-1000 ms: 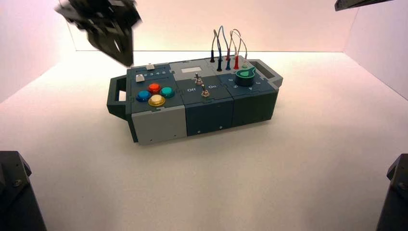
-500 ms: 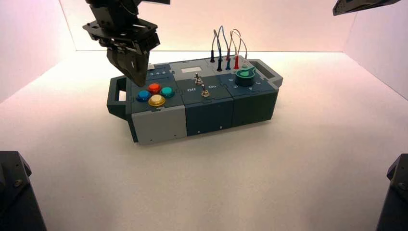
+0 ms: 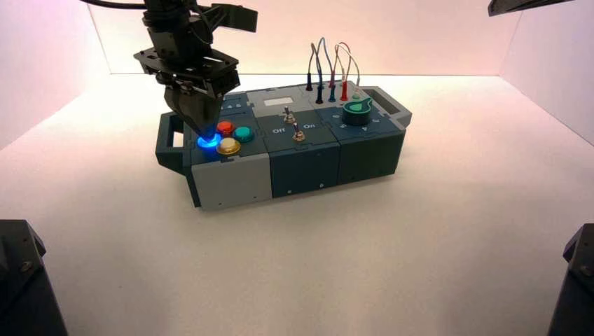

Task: Push the blue button with the left gripper.

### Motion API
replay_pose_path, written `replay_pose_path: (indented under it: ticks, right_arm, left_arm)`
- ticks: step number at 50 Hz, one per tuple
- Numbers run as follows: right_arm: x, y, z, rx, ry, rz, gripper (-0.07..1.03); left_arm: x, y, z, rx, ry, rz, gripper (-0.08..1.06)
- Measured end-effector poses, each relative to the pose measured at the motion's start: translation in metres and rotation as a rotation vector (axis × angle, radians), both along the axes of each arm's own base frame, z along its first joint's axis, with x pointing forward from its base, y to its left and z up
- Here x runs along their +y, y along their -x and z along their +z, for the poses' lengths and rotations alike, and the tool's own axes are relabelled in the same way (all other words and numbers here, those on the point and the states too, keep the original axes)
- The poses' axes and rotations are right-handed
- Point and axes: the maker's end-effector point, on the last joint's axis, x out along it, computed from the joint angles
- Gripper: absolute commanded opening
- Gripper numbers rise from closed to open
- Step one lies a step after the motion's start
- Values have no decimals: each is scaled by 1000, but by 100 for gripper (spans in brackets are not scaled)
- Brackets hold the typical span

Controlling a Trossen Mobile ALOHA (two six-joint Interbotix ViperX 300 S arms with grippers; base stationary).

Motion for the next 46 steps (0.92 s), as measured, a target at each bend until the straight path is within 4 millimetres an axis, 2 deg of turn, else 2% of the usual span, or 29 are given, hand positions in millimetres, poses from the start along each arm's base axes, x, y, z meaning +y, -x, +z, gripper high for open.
replay_pose_path:
  ticks: [12,22,27,35,46]
  right_arm:
    - [-1,2,5,-21,-5,0,-2]
    - [-1,2,5,-23,-7,0,-2]
    - [-1,2,5,-22,-8,0,-2]
    - [0,3,4,-7,-13,-2,-2]
    - [0,3,-6,41,-2,-1,-2]
  left_arm:
    - [-3,-2,-2,9,-6,-6,-3]
    - [1,4,1,26,-17,-10,-3]
    - [4,8,7,26,-18,-9,-3]
    - [8,13,34,-44,27,-5,-3]
    - [12,19,35,-56,35,2,-3]
